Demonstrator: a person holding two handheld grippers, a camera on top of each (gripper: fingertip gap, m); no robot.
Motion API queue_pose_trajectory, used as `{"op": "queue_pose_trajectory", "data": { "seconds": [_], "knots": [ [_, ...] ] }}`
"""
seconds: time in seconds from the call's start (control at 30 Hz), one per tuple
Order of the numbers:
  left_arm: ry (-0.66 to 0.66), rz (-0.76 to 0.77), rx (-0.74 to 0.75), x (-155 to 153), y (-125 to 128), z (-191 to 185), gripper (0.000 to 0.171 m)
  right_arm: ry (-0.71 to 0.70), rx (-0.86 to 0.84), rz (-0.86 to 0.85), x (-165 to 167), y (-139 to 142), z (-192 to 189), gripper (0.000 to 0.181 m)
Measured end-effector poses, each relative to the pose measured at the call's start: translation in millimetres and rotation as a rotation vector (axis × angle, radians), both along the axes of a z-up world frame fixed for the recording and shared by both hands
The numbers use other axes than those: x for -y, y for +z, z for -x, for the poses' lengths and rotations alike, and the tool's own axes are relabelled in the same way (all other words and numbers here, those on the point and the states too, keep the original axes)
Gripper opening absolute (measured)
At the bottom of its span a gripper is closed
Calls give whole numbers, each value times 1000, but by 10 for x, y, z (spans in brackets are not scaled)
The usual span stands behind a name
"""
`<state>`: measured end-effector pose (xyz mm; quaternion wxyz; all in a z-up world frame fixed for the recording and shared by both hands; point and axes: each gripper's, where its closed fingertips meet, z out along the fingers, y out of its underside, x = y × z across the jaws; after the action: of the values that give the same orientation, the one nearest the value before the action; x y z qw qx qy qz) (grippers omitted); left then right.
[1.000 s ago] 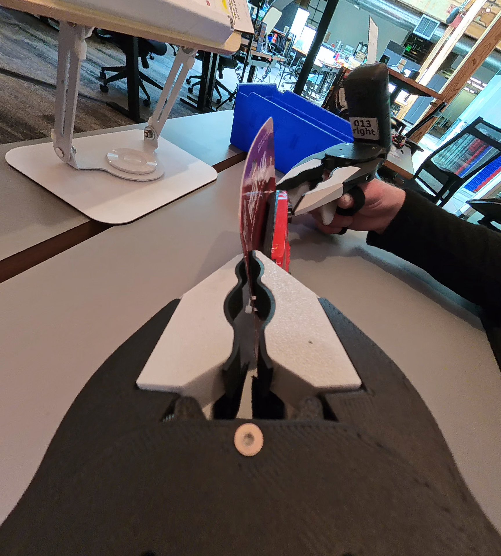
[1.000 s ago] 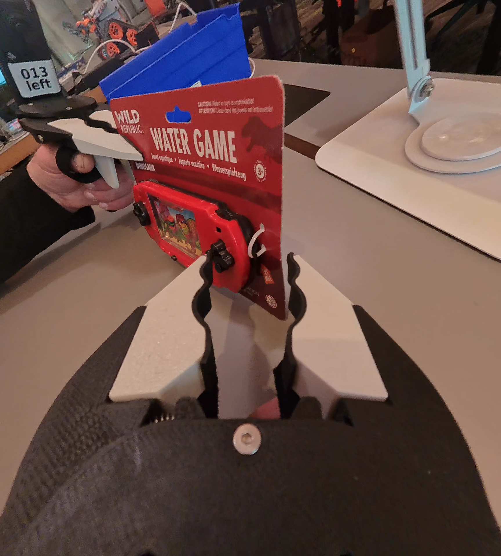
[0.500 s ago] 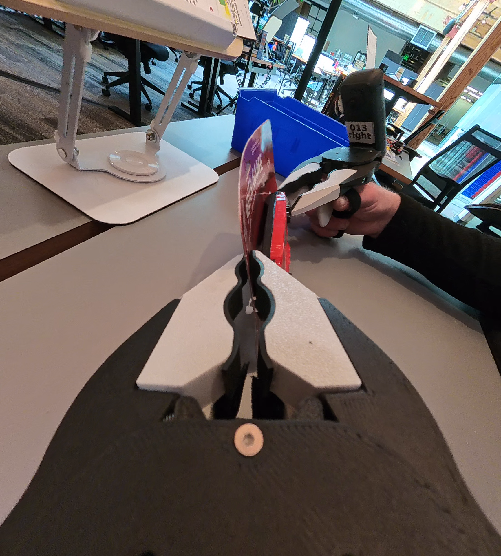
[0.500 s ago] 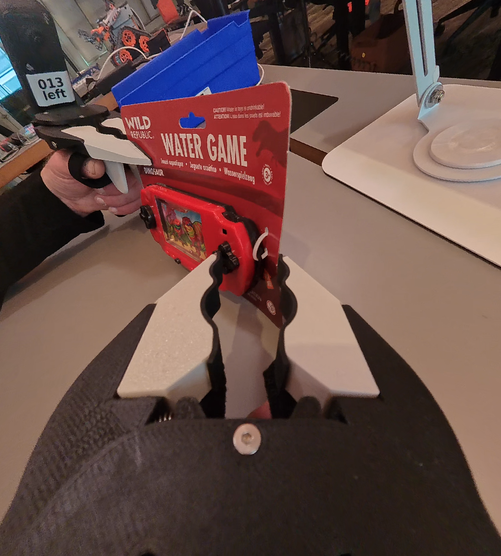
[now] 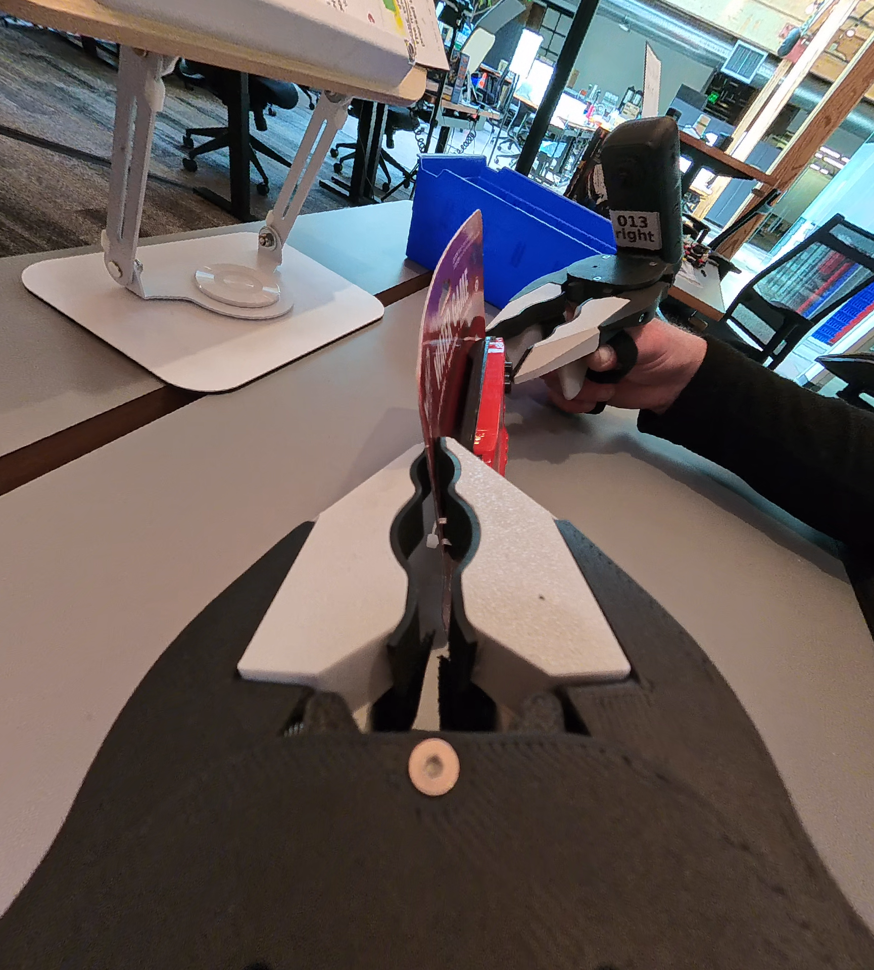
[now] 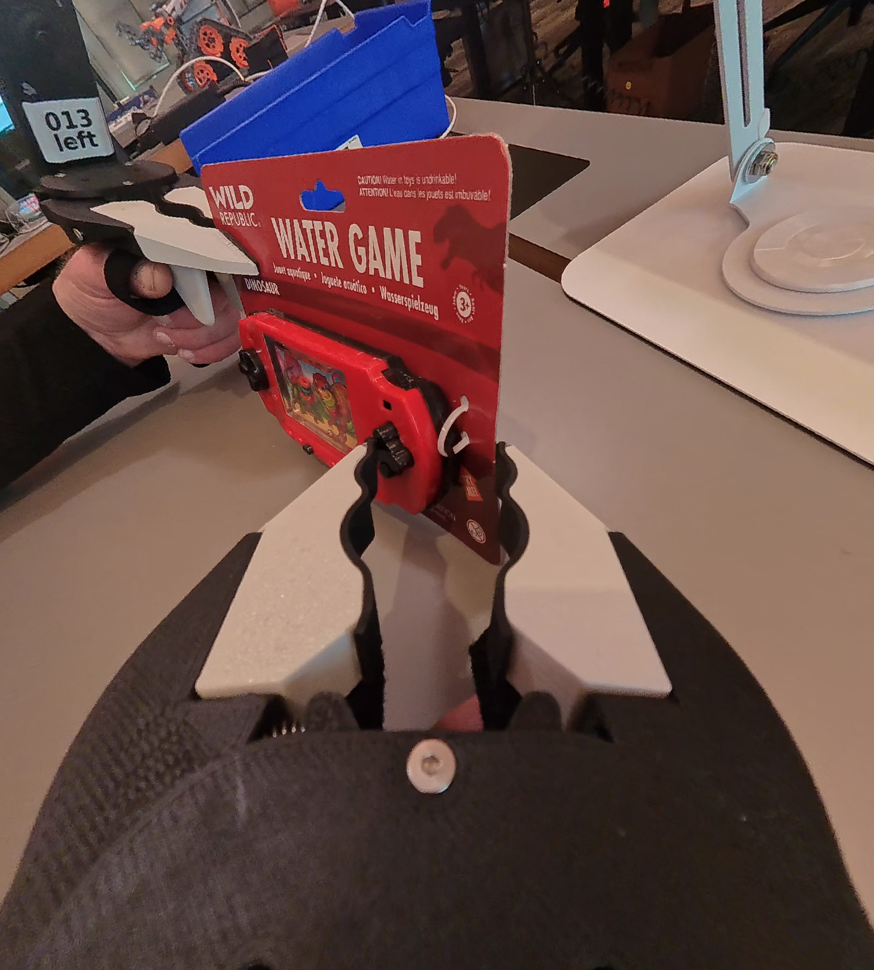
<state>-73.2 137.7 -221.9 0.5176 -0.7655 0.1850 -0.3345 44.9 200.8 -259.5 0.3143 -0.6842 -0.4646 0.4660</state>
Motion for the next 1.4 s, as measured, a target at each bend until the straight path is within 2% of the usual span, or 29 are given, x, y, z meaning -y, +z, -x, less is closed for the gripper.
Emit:
{"op": "queue_pose_trajectory", "data": {
  "seconds": [0.47, 0.67, 0.9, 1.0, 1.1, 1.17, 1.4],
  "knots": [
    [-5, 0, 4, 5, 6, -11, 0, 6, -1, 4, 14, 2, -17, 43],
    [0, 2, 7, 1, 0, -4, 0, 1, -10, -4, 8, 21, -19, 33],
    [1, 4, 6, 6, -6, -2, 0, -10, -2, -24, 5, 24, -6, 29],
    [-6, 2, 2, 12, -7, 4, 0, 8, 5, -15, 25, 21, -14, 39],
    [-18, -6, -14, 21, 0, -33, 0, 38, 2, 11, 63, 6, 6, 61],
    [-20, -6, -13, 21, 2, -35, 0, 45, 13, -8, 57, -2, -4, 46],
    [-28, -9, -10, 24, 3, -60, 0, 43, -23, 10, 12, 13, -14, 45]
  ]
}}
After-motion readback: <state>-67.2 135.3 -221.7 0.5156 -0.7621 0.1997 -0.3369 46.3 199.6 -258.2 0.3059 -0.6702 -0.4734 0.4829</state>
